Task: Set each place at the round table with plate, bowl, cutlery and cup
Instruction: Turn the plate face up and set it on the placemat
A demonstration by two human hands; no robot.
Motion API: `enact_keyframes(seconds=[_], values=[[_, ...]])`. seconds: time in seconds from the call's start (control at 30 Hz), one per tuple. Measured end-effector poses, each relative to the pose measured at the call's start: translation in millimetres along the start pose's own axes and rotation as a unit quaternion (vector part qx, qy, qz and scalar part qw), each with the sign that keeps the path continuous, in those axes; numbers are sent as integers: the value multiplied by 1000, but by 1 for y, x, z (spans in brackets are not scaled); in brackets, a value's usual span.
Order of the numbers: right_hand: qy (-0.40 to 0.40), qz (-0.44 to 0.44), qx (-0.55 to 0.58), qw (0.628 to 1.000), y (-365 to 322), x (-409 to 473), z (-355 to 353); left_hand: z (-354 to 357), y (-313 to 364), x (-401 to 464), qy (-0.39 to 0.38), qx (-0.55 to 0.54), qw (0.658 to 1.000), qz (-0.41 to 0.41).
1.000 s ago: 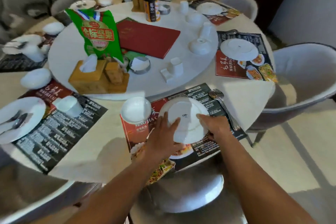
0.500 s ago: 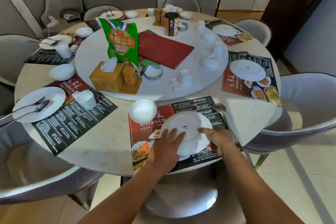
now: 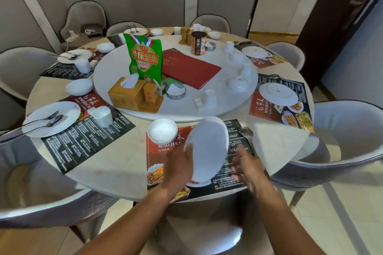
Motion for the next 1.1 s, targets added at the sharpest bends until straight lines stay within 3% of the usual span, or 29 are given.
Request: enact_keyframes(seconds=[0.07, 0.13, 0.33, 0.47, 0.63, 0.87, 0.97, 1.1], values=[[-60, 7, -34, 998, 7, 5, 8, 17, -25, 6, -80, -118, 981, -129], [-98, -9, -43, 994, 9, 13, 13, 31, -46, -3, -116, -215, 935, -257], [-133, -58, -121, 982, 4, 48, 7, 56, -93, -22, -55, -258, 867, -422], [-175, -55, -176, 967, 16, 65, 4, 55, -99, -21, -17, -135, 889, -438], [-184, -58, -218, 957, 29, 71, 0, 53, -102, -11, 9, -34, 920, -391], [-176, -68, -231, 954, 27, 70, -2, 51, -102, 14, -42, 205, 918, -336], [-161, -67, -240, 955, 23, 68, -4, 46, -95, 11, -34, 212, 917, -336], [-93, -144, -321, 931, -1, 71, 1, 37, -82, -4, 9, 175, 929, -327]])
Point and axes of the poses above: each hand's wrist, its own x-axis towards the middle knuckle, its own z-axis out of the palm, y = z × x, the point moved 10 cm from there along x, towards the middle knuckle, and after that the axes turned 9 degrees about -z, right-handed, at the moved point
